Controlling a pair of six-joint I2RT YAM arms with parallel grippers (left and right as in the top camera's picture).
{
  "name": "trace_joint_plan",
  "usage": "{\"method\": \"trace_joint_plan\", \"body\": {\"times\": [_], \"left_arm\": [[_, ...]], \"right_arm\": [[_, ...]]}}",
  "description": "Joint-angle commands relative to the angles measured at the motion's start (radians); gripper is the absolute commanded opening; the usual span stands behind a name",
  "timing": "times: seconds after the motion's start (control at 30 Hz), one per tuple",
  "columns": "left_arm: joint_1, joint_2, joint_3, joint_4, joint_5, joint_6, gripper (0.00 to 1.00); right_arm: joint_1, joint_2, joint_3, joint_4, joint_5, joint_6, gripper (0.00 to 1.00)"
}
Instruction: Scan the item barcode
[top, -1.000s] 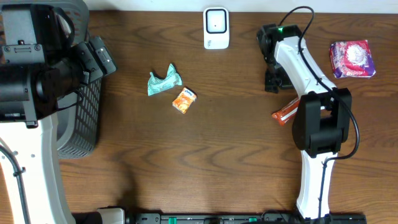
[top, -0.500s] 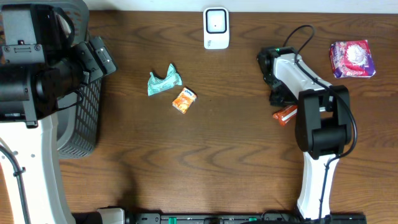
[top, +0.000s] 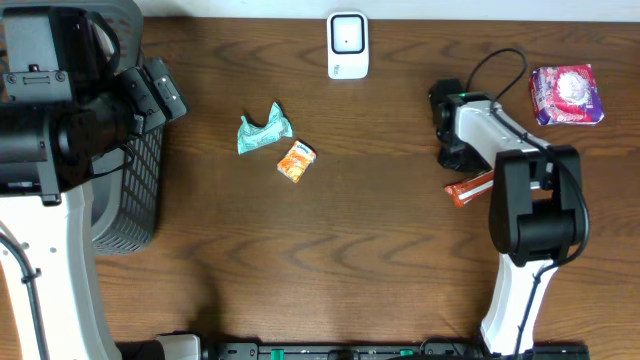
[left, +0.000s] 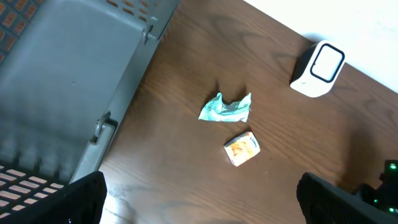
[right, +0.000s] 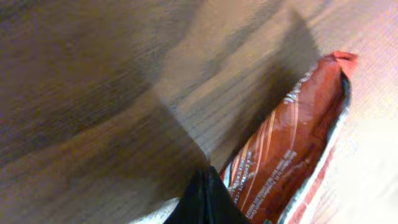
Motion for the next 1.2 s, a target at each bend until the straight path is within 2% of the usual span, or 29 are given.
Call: {"method": "trace_joint_plan", "body": {"times": [0.0, 0.2, 0.27, 0.37, 0.47, 0.5, 0.53, 0.57, 0.6, 0.63, 0.77, 0.83, 0.97, 1.1, 1.17], "left_arm": [[0.003, 0.004, -0.005, 0.000, -0.008, 0.013, 0.98], [0.003, 0.004, -0.005, 0.000, -0.009, 0.013, 0.98], [0.003, 0.004, -0.005, 0.000, -0.009, 0.013, 0.98], [0.003, 0.004, -0.005, 0.000, -0.009, 0.013, 0.98], [0.003, 0.004, -0.005, 0.000, -0.009, 0.013, 0.98], [0.003, 0.004, -0.005, 0.000, -0.008, 0.013, 0.98], [0.003, 0.004, -0.005, 0.000, -0.009, 0.013, 0.98], [0.003, 0.004, -0.005, 0.000, -0.008, 0.013, 0.98], [0.003, 0.004, -0.005, 0.000, -0.009, 0.013, 0.98], [0.003, 0.004, -0.005, 0.000, -0.009, 0.013, 0.98], [0.003, 0.004, -0.005, 0.000, -0.009, 0.013, 0.98], [0.003, 0.004, -0.005, 0.000, -0.008, 0.013, 0.98], [0.003, 0.004, -0.005, 0.000, -0.009, 0.013, 0.98], [0.003, 0.004, -0.005, 0.000, -0.008, 0.013, 0.98], [0.003, 0.004, -0.005, 0.000, -0.008, 0.013, 0.98]], "right_arm": [[-0.032, 0.113, -0.051, 0.043, -0.440, -0.153, 0.01], [-0.034, 0.100, 0.058, -0.001, -0.663, -0.273, 0.01], [-0.034, 0.092, 0.108, -0.035, -0.685, -0.282, 0.01], [-0.034, 0.075, 0.187, -0.117, -0.595, -0.273, 0.01], [-0.034, 0.049, 0.264, -0.224, -0.388, -0.171, 0.03], [-0.034, 0.040, 0.282, -0.260, -0.316, -0.125, 0.08], [-0.034, 0.032, 0.298, -0.299, -0.231, -0.072, 0.22], [-0.034, 0.023, 0.306, -0.326, -0.172, -0.039, 0.43], [-0.034, 0.014, 0.307, -0.353, -0.107, -0.011, 0.55], [-0.034, 0.010, 0.307, -0.373, -0.069, 0.001, 0.56], [-0.034, 0.010, 0.300, -0.436, 0.016, 0.041, 0.79], [-0.034, 0.010, 0.298, -0.448, 0.015, 0.041, 0.97], [-0.046, 0.010, 0.294, -0.494, 0.014, 0.041, 0.99], [-0.081, 0.010, 0.247, -0.484, -0.057, 0.039, 0.88], [-0.099, 0.010, 0.209, -0.461, -0.092, 0.029, 0.87]]}}
